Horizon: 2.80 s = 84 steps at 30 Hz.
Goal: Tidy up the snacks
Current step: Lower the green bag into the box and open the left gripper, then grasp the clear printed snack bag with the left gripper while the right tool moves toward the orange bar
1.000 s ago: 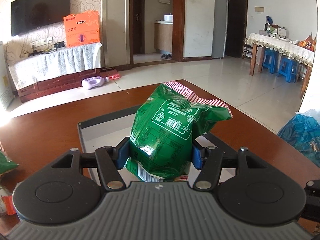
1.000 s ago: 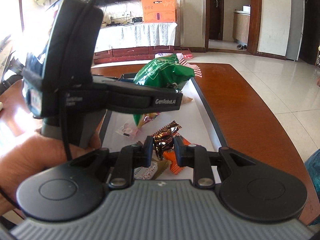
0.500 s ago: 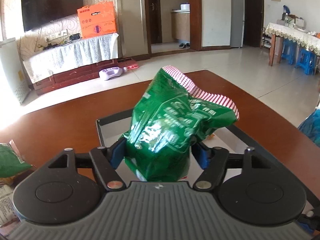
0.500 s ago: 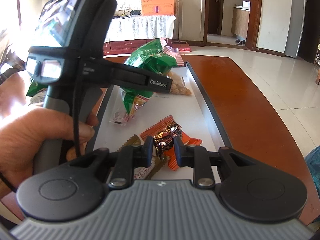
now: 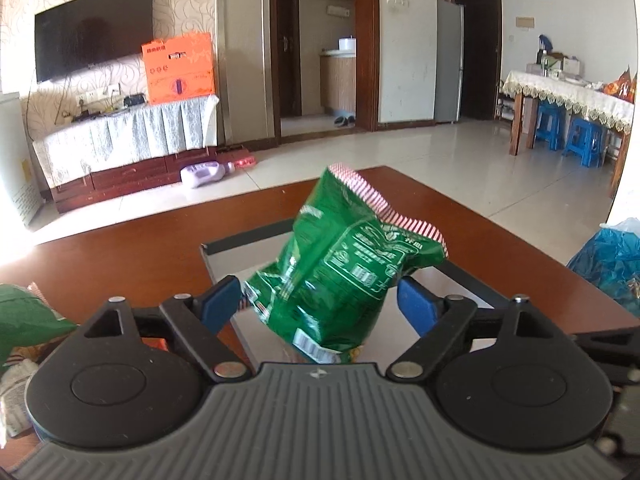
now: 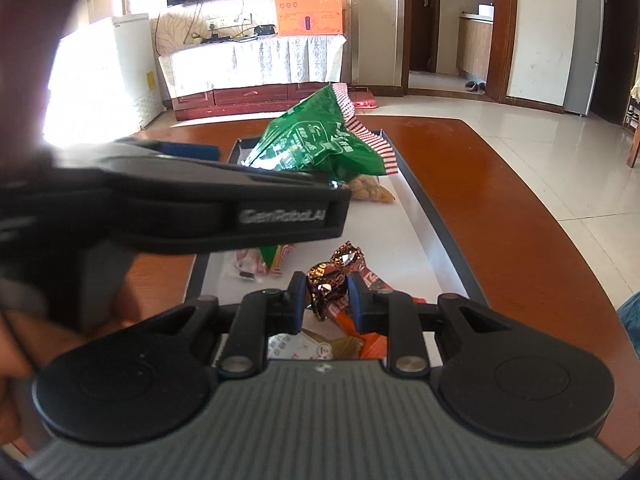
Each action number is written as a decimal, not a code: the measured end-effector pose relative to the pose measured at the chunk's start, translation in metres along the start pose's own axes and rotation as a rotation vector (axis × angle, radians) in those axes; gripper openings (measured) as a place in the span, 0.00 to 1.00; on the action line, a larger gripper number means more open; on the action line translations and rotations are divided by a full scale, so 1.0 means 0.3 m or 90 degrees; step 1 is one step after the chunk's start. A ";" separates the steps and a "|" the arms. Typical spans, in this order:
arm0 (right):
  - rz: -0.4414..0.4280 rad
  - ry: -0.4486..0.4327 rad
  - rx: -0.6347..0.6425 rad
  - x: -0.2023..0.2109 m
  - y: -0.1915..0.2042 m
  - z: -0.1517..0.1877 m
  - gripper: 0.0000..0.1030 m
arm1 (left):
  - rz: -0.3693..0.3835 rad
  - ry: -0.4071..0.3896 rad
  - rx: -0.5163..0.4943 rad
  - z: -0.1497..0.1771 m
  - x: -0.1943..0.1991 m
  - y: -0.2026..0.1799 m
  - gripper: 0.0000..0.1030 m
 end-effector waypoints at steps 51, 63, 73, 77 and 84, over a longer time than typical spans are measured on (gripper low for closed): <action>-0.014 -0.116 0.015 0.180 0.180 -0.002 0.84 | 0.033 0.042 -0.156 0.242 0.449 0.433 0.98; -0.030 -0.079 0.073 0.136 0.247 0.020 0.84 | 0.040 0.065 -0.077 0.258 0.354 0.590 0.98; -0.035 -0.058 0.087 0.127 0.260 0.036 0.84 | -0.024 0.078 -0.094 0.257 0.259 0.644 1.00; -0.047 -0.058 0.107 0.130 0.289 0.041 0.84 | -0.031 0.081 -0.099 0.248 0.228 0.654 1.00; -0.049 -0.046 0.129 0.117 0.332 0.047 0.84 | 0.079 0.111 -0.098 0.255 0.217 0.623 0.93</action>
Point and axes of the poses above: each gripper's, at about its wrist camera, not at the fingertips, and x roughly against the way its jaws point, y to its left, z to its underside, the point moved 6 cm from there along -x, roughly the way its jaws point, and after that the axes turned 6 degrees about -y, right-handed, at the moved point
